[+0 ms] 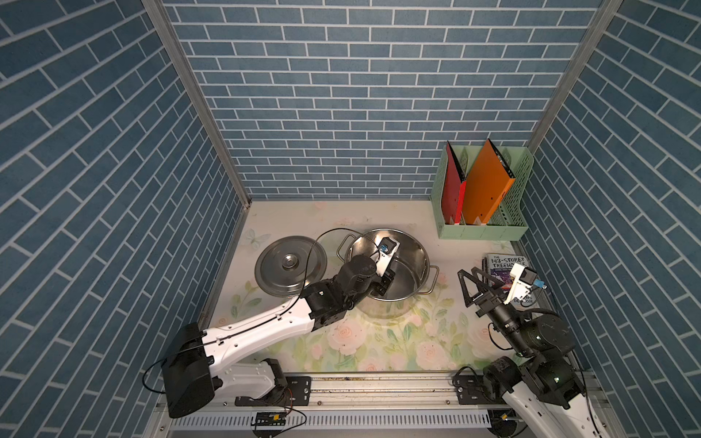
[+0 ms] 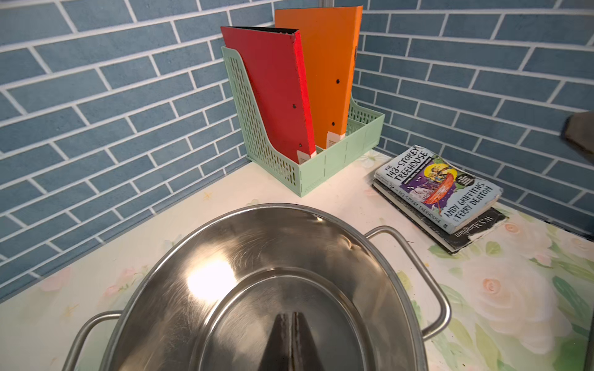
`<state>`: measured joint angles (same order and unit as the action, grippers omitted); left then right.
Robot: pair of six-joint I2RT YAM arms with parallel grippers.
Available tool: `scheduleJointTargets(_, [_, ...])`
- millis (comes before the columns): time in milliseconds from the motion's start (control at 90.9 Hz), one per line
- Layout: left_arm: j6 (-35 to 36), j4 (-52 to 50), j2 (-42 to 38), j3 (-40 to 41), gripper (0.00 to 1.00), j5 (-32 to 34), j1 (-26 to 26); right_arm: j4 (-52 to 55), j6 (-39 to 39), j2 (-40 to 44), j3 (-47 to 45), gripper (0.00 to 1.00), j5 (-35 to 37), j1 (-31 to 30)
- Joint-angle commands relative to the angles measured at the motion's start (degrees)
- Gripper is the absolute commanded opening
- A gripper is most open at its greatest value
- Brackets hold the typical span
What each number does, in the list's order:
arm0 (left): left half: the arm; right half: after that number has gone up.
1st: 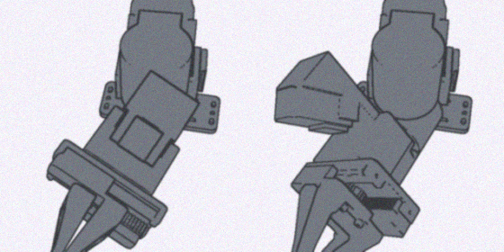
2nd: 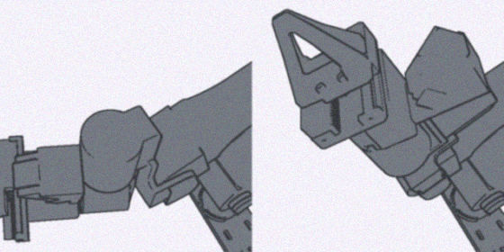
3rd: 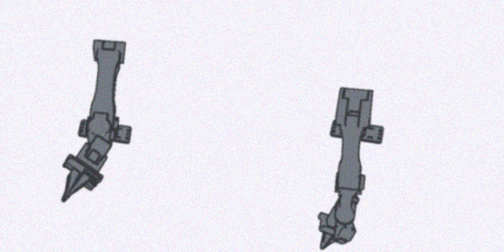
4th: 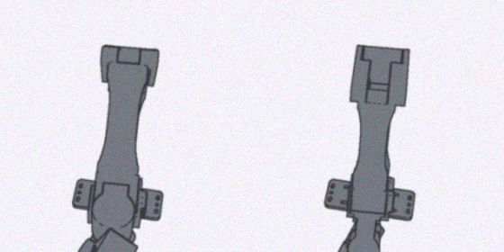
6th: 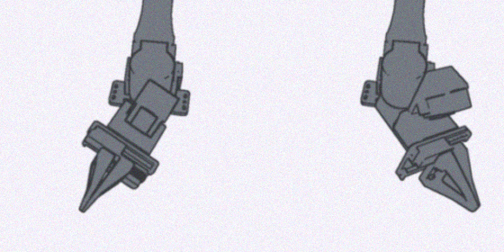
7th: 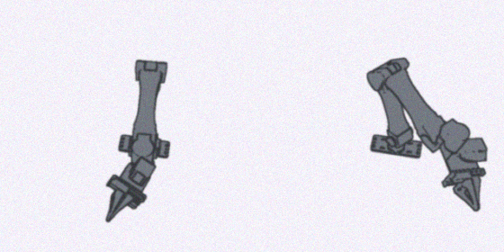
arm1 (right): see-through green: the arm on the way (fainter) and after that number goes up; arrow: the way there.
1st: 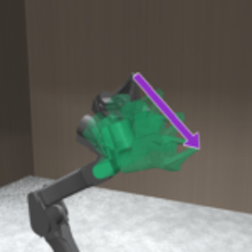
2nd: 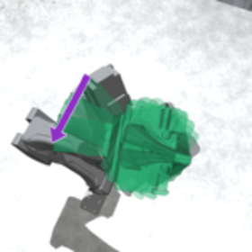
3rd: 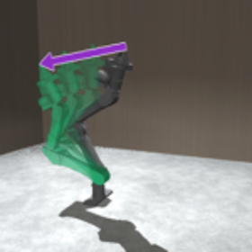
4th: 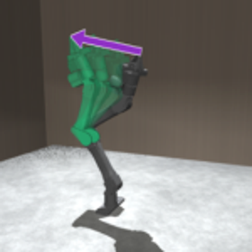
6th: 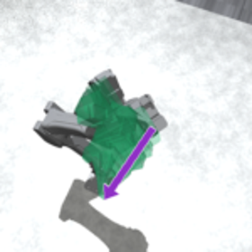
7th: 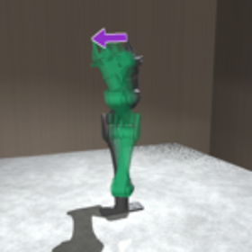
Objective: Stir the soup with a spoon
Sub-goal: Stir the soup in the pan with a stick.
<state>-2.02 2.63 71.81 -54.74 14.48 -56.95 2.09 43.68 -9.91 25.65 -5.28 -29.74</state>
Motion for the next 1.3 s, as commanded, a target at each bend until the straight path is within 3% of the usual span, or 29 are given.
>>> scheduleJointTargets(0, [-0.1, -1.7, -1.1, 0.2, 0.00, 3.4, 2.5, -1.6, 0.5, 0.0, -0.2, 0.99, 0.0, -0.2])
scheduleJointTargets(352, [2.2, 2.2, 3.9, -3.1, 0.00, 1.5, 10.8, -0.3, 0.4, 1.1, 0.2, 0.99, 0.4, -0.2])
scheduleJointTargets(682, [2.1, 8.5, 15.4, -12.5, 0.00, -6.4, 11.5, 0.8, 0.4, 1.9, 0.5, 0.99, 0.6, -0.2])
scheduleJointTargets(979, [1.5, 12.2, 22.1, -18.6, 0.00, -14.4, 8.3, 1.7, 0.3, 2.2, 1.0, 0.99, 0.6, -0.2])
scheduleJointTargets(1287, [1.6, 11.4, 17.9, -14.4, 0.00, -15.4, 0.3, 1.6, 0.3, 2.6, 0.5, 0.99, 0.6, -0.2])
